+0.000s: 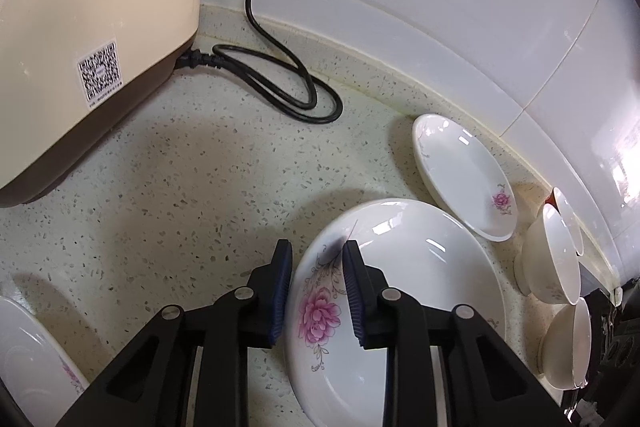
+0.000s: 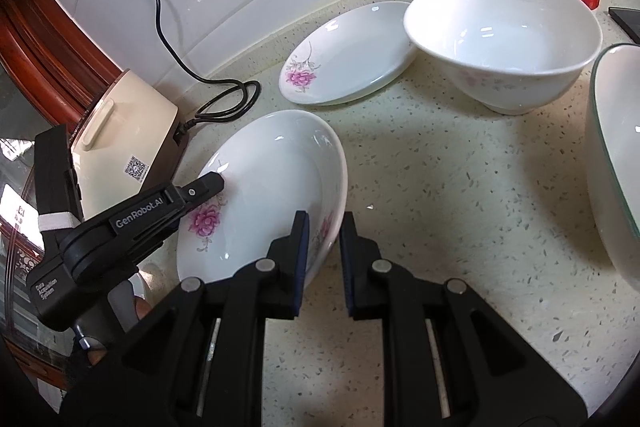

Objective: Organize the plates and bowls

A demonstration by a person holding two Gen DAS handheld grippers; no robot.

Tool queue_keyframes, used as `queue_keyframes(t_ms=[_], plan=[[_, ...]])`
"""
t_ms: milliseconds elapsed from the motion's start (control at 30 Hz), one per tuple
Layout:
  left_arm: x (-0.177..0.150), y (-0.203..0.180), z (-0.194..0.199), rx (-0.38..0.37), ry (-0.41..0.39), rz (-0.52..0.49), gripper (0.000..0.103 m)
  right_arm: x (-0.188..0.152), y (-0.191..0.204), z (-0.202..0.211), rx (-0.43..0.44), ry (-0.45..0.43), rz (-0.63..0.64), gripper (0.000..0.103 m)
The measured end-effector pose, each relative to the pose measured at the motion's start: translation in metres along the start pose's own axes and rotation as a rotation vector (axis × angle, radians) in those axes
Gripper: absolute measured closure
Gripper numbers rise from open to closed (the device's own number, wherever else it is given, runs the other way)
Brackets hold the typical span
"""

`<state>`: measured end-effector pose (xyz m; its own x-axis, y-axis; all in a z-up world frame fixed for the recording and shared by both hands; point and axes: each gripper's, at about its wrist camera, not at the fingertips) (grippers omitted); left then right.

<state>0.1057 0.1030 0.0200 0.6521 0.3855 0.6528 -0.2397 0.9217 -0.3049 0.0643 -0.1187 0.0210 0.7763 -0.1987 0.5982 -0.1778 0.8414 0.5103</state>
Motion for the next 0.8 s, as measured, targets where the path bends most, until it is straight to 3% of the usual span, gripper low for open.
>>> queue_keyframes(t_ms=[267, 800], plan=[[0.004, 0.001, 0.034, -0.017, -0.085, 0.013, 0.076, 0.004, 0.007, 0.016, 0.076, -0.044, 0.000, 0.084], [-0.016, 0.030, 0.096, 0.054, -0.206, 0.066, 0.076, -0.008, 0.049, 0.025, 0.208, -0.034, 0.075, 0.084]])
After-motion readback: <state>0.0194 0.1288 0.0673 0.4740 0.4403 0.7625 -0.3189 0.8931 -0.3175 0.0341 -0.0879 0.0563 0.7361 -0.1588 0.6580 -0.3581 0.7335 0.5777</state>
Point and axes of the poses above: each gripper's, at about its wrist camera, not at the fingertips, and z roughly against the way its jaws point, y to its left, x to its top, and after that the axes turned 7 degrees about -y, right-handed
